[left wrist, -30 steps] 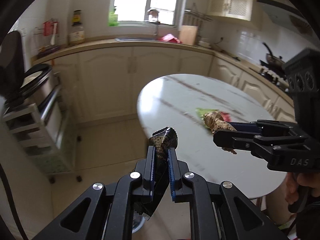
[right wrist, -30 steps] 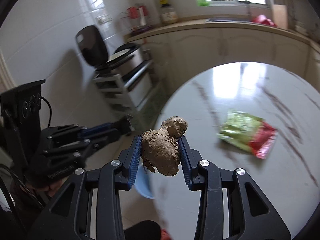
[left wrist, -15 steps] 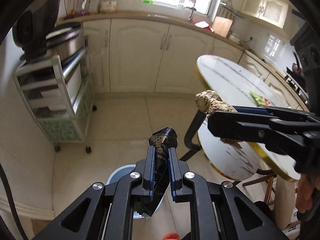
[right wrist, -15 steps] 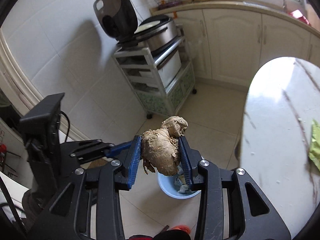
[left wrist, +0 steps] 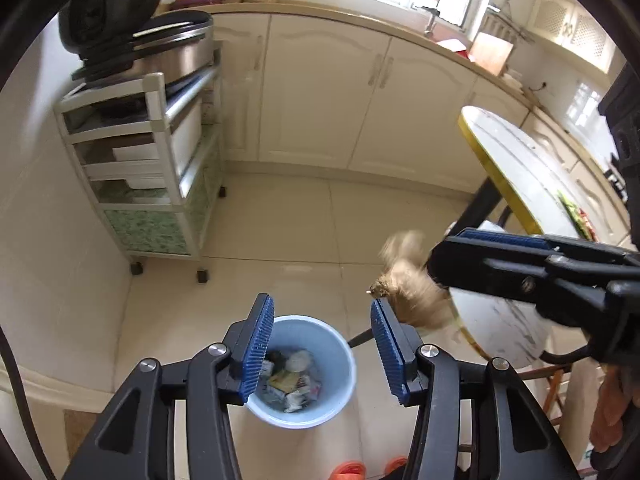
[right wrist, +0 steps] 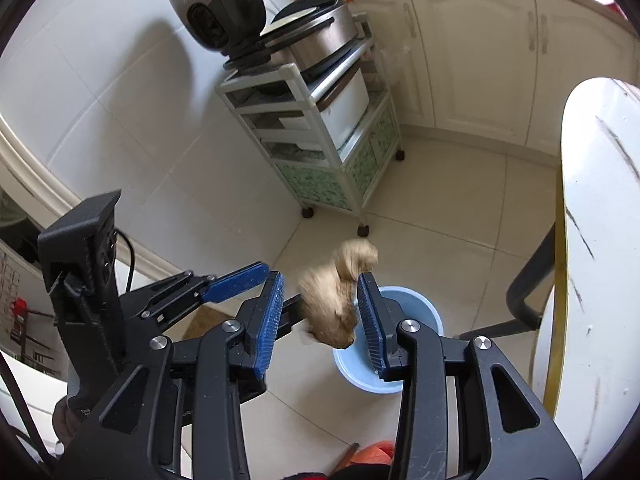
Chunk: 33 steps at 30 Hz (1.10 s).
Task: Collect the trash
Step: 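Carry the ginger and black bag over the blue bin and open both grippers, then return both tools to the table and close the right gripper on the red wrapper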
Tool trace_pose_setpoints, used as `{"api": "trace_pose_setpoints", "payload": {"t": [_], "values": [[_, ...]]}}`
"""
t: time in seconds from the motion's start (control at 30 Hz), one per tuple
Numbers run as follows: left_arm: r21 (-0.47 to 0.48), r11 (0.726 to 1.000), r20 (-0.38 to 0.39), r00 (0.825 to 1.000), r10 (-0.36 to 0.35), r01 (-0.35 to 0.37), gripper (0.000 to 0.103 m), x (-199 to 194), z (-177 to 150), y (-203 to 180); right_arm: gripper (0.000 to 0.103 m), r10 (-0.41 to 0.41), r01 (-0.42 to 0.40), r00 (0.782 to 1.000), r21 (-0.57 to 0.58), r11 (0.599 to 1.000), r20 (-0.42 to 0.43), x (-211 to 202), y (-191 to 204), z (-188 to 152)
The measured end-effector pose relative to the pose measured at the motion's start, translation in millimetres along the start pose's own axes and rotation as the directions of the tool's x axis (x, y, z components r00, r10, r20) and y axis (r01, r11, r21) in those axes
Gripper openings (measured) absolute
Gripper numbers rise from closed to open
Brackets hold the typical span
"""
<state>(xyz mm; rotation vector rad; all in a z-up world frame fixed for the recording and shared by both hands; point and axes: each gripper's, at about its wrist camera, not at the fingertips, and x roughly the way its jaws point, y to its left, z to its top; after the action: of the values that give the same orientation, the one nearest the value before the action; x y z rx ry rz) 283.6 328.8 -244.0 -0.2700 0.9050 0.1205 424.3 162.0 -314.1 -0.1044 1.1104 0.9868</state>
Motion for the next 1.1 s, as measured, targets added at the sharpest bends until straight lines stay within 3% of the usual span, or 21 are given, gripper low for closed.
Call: {"api": "trace_pose_setpoints", "payload": {"t": [0.3,0.53,0.63,0.77,0.9,0.97,1.1], "values": [[-0.007,1.0,0.087,0.996,0.01,-0.01,0.055,-42.5,-9.7,-8.4,0.042,-0.008,0.008,0.996,-0.003,1.0,0.091,-43.7,0.9,-4.5],[0.044,0.999,0.111,0.994,-0.005,0.0,0.057,-66.1,-16.9,-34.0,0.047,-0.087,0.084,0.978,0.022,0.996,0.19,-109.9,-26.9,-12.6],[0.081,0.997,0.115,0.993,-0.027,0.018,0.058,-69.5,-15.2,-52.4,0.053,-0.164,0.156,0.96,0.053,0.986,0.227,-140.9,-51.4,-19.9],[0.122,0.992,0.119,0.992,-0.049,0.035,0.063,-69.5,-11.3,-79.5,0.056,-0.345,0.317,0.908,0.15,0.937,0.238,-180.2,-104.1,-36.2],[0.162,0.986,0.12,0.991,-0.065,0.045,0.068,-67.6,-3.9,-108.4,0.06,-0.485,0.428,0.855,0.278,0.86,0.184,-200.6,-156.6,-51.6],[0.184,0.982,0.116,0.991,-0.072,0.05,0.069,-66.3,0.3,-124.4,0.06,-0.501,0.437,0.854,0.327,0.838,0.143,-202.5,-178.6,-56.8],[0.227,0.973,0.108,0.992,-0.072,0.046,0.075,-61.4,9.3,-151.3,0.059,-0.485,0.425,0.867,0.337,0.84,0.116,-196.3,-195.8,-58.1]]}}
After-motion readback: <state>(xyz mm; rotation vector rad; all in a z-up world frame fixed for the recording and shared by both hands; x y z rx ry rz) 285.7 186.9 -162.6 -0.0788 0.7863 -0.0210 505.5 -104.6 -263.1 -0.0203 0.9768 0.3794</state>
